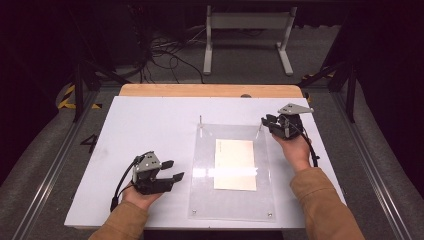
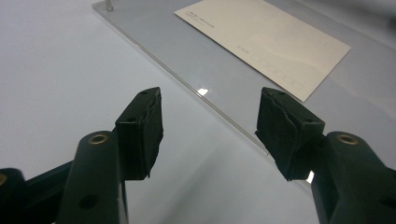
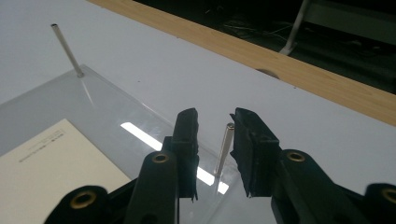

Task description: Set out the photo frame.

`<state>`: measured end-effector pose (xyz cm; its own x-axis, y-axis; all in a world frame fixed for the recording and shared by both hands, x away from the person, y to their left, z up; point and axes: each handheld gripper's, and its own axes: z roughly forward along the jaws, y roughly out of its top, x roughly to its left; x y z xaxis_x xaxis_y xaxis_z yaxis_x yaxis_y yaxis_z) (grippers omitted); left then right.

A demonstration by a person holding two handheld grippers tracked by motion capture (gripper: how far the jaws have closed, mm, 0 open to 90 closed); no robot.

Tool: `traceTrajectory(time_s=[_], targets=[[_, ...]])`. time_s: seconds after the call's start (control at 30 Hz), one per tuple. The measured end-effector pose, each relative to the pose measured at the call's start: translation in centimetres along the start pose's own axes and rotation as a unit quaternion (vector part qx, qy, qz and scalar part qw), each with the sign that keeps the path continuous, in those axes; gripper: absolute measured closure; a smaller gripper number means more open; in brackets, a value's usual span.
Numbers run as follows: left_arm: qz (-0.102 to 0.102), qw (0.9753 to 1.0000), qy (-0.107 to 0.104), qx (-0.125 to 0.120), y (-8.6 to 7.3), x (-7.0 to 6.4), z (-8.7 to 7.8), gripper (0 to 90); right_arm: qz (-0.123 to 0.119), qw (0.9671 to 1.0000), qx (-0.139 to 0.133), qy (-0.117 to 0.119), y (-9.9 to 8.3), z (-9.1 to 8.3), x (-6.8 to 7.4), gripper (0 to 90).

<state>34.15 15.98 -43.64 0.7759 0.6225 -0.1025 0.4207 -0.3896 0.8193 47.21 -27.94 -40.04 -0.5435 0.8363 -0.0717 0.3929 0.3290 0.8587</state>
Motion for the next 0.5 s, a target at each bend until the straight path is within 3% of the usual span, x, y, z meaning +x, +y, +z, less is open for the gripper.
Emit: traceTrajectory(time_s=[0.1, 0.3, 0.5], targets=[[0.000, 1.0000, -0.004, -0.001, -0.1, 0.0, 0.1, 40.6, 0.007, 0.9999, 0.005, -0.009, -0.3, 0.7, -0.3, 70.3], [0.003, 1.0000, -0.003, 0.002, -0.1, 0.0, 0.2, 40.1, 0.009, 0.9999, 0.010, 0.004, -0.6, 1.8, -0.6, 72.4], [0.005, 1.0000, -0.005, 0.006, -0.1, -0.1, 0.3, 39.7, 0.021, 0.9996, 0.016, -0.008, -0.5, 2.6, -0.8, 74.0]])
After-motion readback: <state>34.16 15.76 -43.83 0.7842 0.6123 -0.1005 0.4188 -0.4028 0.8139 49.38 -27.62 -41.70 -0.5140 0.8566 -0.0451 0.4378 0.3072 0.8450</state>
